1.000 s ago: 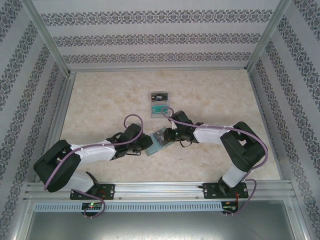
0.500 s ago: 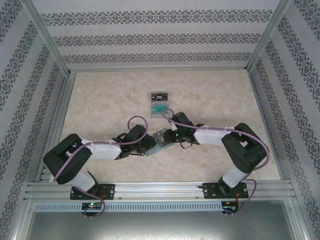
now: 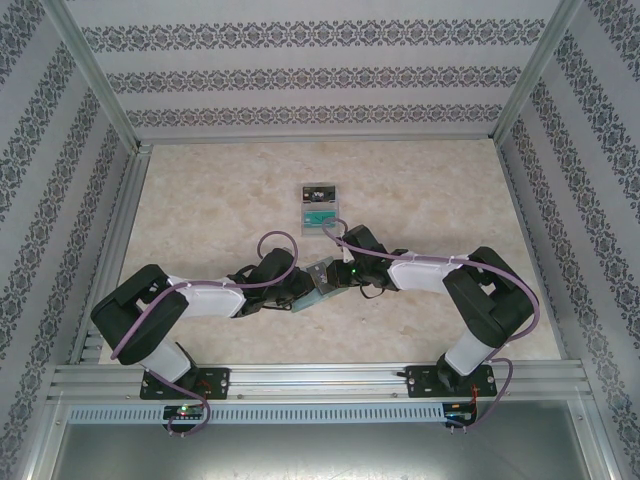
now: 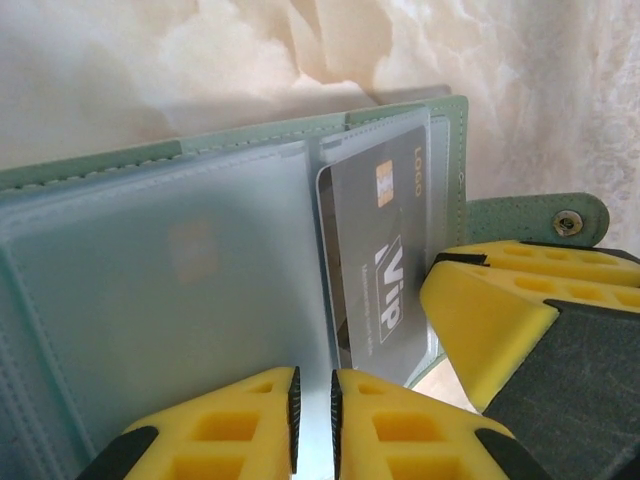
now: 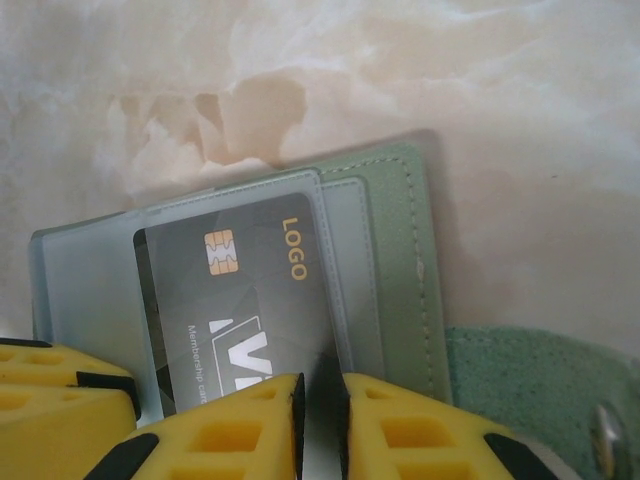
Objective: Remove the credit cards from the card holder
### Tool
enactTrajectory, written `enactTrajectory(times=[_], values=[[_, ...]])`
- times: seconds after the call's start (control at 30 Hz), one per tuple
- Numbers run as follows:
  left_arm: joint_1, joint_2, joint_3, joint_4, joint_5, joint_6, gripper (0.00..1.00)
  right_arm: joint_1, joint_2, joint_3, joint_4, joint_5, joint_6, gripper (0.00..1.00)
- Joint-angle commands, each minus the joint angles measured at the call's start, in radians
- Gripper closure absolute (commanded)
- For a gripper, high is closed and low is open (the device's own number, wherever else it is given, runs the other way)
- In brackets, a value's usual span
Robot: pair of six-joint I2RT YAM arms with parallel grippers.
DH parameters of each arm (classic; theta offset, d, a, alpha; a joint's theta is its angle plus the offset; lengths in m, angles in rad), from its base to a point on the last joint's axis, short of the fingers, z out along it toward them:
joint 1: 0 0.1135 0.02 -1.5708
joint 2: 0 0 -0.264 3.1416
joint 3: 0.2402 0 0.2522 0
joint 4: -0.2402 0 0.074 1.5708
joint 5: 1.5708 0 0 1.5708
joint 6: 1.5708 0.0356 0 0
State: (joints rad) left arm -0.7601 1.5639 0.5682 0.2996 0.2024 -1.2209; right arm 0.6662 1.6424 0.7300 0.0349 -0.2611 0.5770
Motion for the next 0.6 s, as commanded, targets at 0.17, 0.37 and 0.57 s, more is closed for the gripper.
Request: enactTrajectory(times=[0.17, 0.37, 0.57], values=[[-0.018, -0.006, 0.019, -0.015, -0.023, -0.017, 0.84, 0.023, -0.007, -0.025, -0.035, -0.012, 0.017, 0.80], [-0.019, -0.030, 0.038, -0.067, -0.032, 0.016, 0.84, 0.023, -0.002, -0.023, -0.035, -0.015, 0.017, 0.80], [-0.019, 0.013, 0.032, -0.015, -0.009, -0.005, 0.87, 0.025, 0.001, -0.023, -0.033, -0.013, 0.015, 0.79]])
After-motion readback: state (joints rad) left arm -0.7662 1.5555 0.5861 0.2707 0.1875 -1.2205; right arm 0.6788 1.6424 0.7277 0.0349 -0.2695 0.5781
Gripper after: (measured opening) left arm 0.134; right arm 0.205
